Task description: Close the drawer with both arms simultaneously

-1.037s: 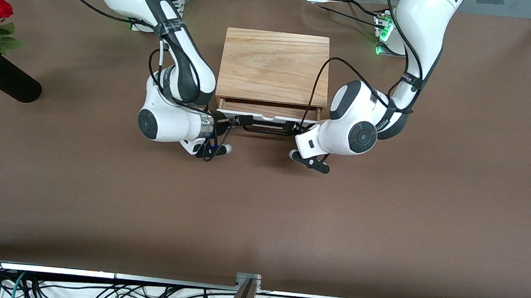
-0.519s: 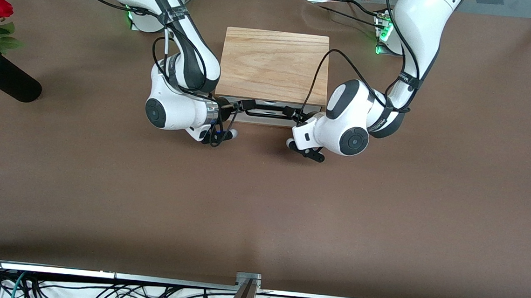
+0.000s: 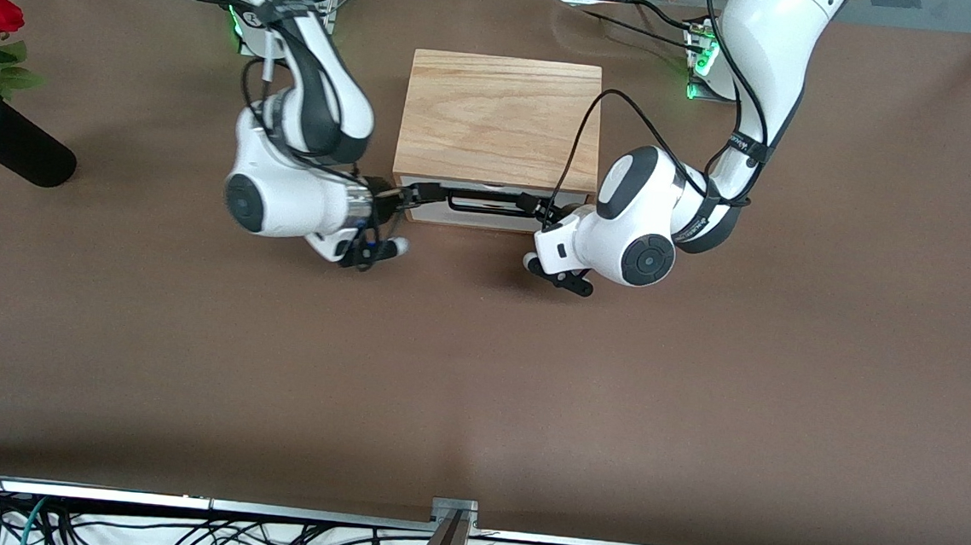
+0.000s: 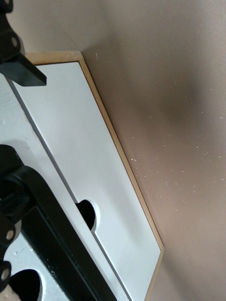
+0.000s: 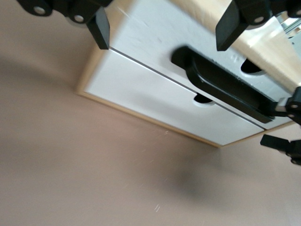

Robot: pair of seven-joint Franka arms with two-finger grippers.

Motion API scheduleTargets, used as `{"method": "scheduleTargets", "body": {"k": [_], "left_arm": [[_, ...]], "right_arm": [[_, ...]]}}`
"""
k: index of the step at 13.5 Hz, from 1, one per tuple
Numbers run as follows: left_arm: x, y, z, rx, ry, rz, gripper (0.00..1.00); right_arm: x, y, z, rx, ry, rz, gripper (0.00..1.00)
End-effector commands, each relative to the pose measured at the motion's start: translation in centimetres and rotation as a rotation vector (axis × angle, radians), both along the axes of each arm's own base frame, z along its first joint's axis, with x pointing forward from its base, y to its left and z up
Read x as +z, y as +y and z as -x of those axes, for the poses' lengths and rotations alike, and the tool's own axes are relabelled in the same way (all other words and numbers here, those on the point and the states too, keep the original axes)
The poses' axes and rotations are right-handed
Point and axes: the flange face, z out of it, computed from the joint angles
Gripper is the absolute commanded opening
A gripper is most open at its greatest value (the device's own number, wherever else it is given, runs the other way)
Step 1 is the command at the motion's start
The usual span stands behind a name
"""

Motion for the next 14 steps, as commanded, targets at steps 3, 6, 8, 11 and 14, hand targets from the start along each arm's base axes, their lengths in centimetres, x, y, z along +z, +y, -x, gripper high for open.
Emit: {"method": "scheduleTargets", "body": {"k": [3, 6, 8, 11, 14], "left_arm": [[6.5, 0.0, -0.6, -0.065, 0.093, 0.083, 1.00], [5.0, -0.7, -0.2, -0.069, 0.112, 0.080, 1.00], [8.2, 0.7, -1.5, -0.052, 0.058, 0.091, 1.00], [14.8, 5.2, -6.2, 0.002, -0.102, 0.095, 1.00], [19.0, 10.0, -8.4, -0.026, -0.270, -0.059, 1.00]], "right_arm": [[8.4, -9.3, -5.0, 0.015, -0.083, 0.164, 1.00], [12.4, -13.4, -6.7, -0.011, -0.183, 0.262, 1.00], [14.6, -14.9, -7.7, 0.003, -0.251, 0.350, 1.00], [15.9, -16.1, -8.2, 0.016, -0.300, 0.438, 1.00], [18.3, -18.0, -8.0, -0.009, -0.310, 0.435, 1.00]]}}
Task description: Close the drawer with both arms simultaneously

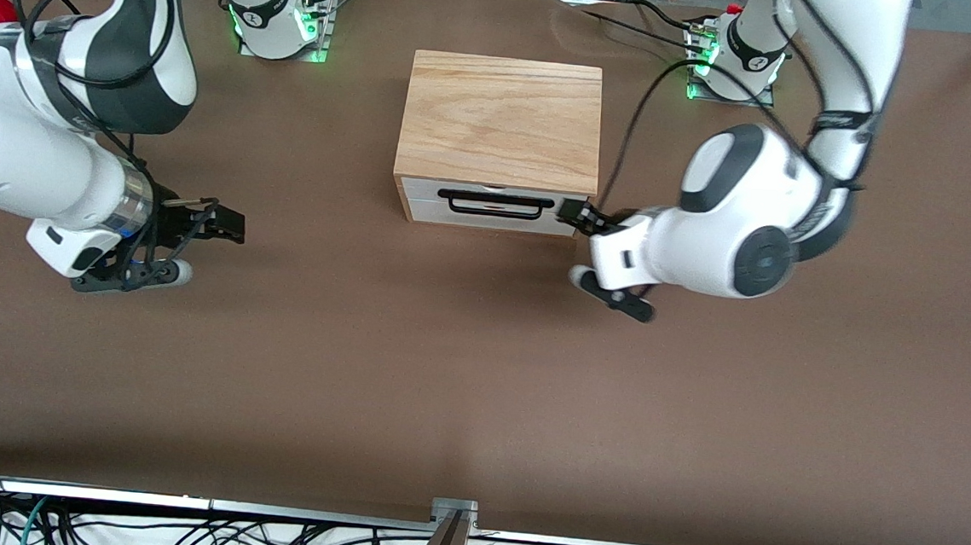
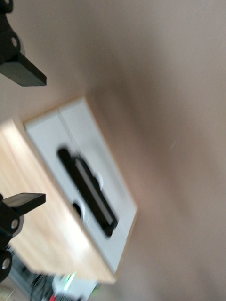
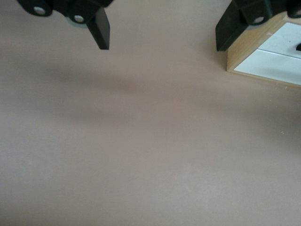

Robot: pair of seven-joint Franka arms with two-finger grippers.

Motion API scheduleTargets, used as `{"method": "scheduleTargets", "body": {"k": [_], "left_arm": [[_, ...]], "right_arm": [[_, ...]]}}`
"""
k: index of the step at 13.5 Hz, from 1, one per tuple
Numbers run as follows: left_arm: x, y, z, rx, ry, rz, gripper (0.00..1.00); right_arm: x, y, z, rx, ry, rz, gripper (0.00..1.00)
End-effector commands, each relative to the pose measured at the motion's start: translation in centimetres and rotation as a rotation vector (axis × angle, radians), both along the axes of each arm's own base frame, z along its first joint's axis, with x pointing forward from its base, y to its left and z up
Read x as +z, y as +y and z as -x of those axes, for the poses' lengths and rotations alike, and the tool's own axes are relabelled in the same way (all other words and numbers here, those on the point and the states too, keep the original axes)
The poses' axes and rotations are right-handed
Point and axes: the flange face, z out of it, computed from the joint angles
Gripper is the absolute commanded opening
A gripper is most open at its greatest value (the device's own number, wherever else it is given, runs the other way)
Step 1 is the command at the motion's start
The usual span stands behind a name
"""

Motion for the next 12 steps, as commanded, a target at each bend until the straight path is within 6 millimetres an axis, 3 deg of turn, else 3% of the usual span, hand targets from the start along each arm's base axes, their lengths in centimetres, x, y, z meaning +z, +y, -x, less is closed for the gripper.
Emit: {"method": "scheduleTargets", "body": {"k": [1, 3, 5, 7, 9, 12], "left_arm": [[4.1, 3.5, -0.7, -0.026, -0.122, -0.123, 1.00], [6.0, 8.0, -1.7, 0.023, -0.169, -0.191, 1.00], [9.7, 10.6, -0.8, 0.022, -0.219, -0.289, 1.00], [11.5, 13.2, -0.8, 0.034, -0.271, -0.410, 1.00], [14.4, 15.9, 0.3, 0.077, -0.310, -0.418, 1.00], [14.9, 18.5, 3.9, 0.120, -0.324, -0.422, 1.00]], "right_arm": [[4.5, -1.2, 1.7, 0.005, -0.005, 0.004, 1.00], [8.2, -3.0, 4.5, 0.022, -0.014, 0.039, 1.00], [9.9, -5.9, 7.4, 0.010, -0.011, 0.018, 1.00], [11.2, -6.3, 8.8, 0.019, -0.004, 0.030, 1.00], [11.7, -6.9, 9.5, 0.017, 0.006, 0.036, 1.00], [11.1, -6.7, 9.5, 0.036, 0.011, 0.051, 1.00]]}}
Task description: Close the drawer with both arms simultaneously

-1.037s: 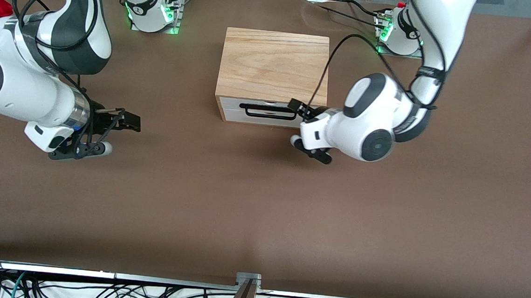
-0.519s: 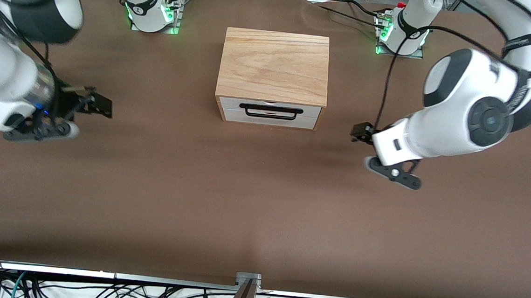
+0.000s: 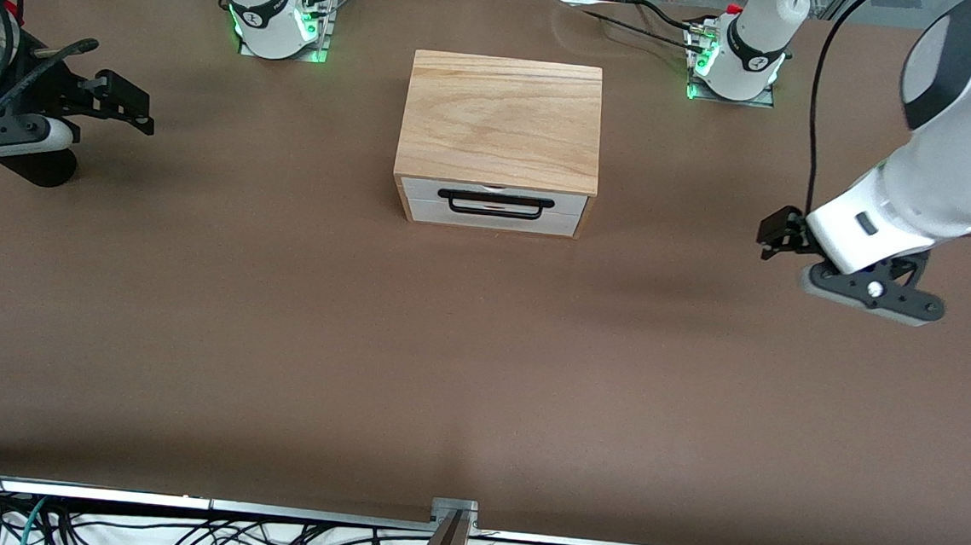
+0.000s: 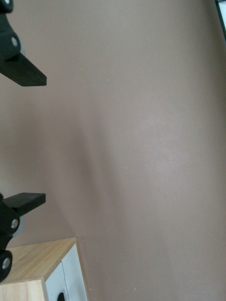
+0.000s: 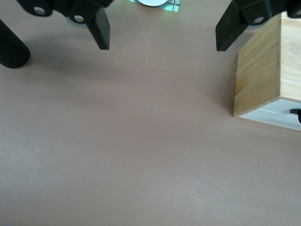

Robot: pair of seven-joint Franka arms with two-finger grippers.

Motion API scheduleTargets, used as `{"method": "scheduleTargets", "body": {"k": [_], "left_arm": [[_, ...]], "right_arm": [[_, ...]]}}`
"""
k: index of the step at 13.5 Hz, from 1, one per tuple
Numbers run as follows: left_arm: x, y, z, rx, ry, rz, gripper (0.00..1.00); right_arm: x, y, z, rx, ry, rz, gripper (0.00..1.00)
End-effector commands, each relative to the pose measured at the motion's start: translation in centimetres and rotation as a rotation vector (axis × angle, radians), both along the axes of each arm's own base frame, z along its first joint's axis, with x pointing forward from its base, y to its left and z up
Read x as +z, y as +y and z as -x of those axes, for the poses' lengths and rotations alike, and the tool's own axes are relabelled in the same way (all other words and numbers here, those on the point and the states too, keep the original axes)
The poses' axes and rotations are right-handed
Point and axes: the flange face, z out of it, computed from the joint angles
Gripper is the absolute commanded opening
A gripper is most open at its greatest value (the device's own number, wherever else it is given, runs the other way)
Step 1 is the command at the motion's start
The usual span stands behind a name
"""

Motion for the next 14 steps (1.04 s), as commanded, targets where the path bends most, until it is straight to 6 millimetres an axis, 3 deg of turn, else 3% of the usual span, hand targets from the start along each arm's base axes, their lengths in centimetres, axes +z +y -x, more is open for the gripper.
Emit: {"method": "scheduleTargets", "body": {"k": [1, 3, 5, 14], "left_arm": [[-0.4, 2.6, 4.4, 0.042, -0.042, 0.008, 1.00], [0.5, 3.4, 6.5, 0.062, -0.065, 0.047, 1.00], [0.4, 4.7, 6.4, 0.077, -0.058, 0.045, 1.00], [0.7, 4.9, 6.4, 0.082, -0.031, 0.039, 1.00]], "right_arm": [[-0.3, -0.3, 0.3, 0.004, 0.003, 0.029, 1.00], [0.6, -0.3, -0.1, 0.000, -0.023, 0.028, 1.00], [0.6, -0.4, -0.3, -0.004, -0.029, 0.053, 1.00], [1.2, -0.8, -0.1, 0.003, -0.031, 0.059, 1.00]]}}
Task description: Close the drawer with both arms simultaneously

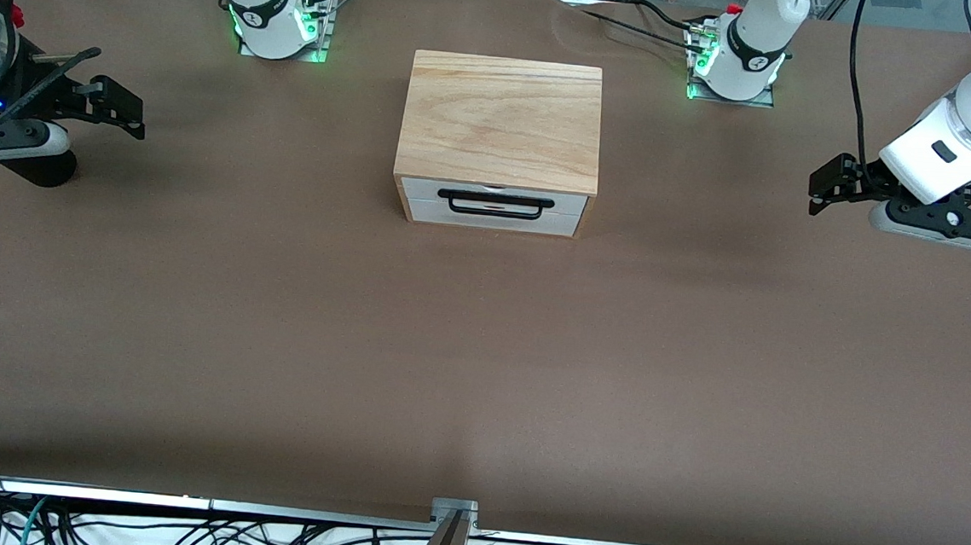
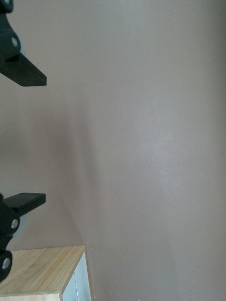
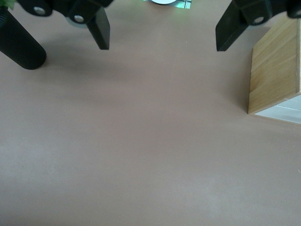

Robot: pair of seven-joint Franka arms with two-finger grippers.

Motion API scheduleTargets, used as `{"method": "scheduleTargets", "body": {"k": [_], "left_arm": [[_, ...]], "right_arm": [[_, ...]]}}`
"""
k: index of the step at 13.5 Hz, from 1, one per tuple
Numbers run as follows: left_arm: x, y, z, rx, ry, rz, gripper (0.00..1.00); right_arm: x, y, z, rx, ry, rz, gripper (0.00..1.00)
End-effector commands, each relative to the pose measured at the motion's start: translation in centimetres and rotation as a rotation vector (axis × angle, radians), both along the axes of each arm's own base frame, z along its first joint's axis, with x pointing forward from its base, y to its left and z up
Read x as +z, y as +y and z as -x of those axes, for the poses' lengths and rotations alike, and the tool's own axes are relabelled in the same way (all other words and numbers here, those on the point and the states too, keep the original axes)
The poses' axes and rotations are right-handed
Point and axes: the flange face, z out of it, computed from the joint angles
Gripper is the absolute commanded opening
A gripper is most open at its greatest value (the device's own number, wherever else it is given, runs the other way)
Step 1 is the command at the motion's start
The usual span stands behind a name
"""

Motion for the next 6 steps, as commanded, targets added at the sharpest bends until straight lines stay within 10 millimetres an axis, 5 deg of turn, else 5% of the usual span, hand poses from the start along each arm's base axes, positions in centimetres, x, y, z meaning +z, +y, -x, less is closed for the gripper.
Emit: {"method": "scheduleTargets", "body": {"k": [1, 6], "left_arm": [[0.36, 0.11, 0.44, 0.004, 0.005, 0.019, 1.00], [0.36, 0.02, 0.39, -0.002, 0.003, 0.019, 1.00]], "right_arm": [[0.82, -0.08, 0.25, 0.004, -0.006, 0.007, 1.00], [0.65, 0.35, 0.21, 0.015, -0.003, 0.007, 1.00]]}}
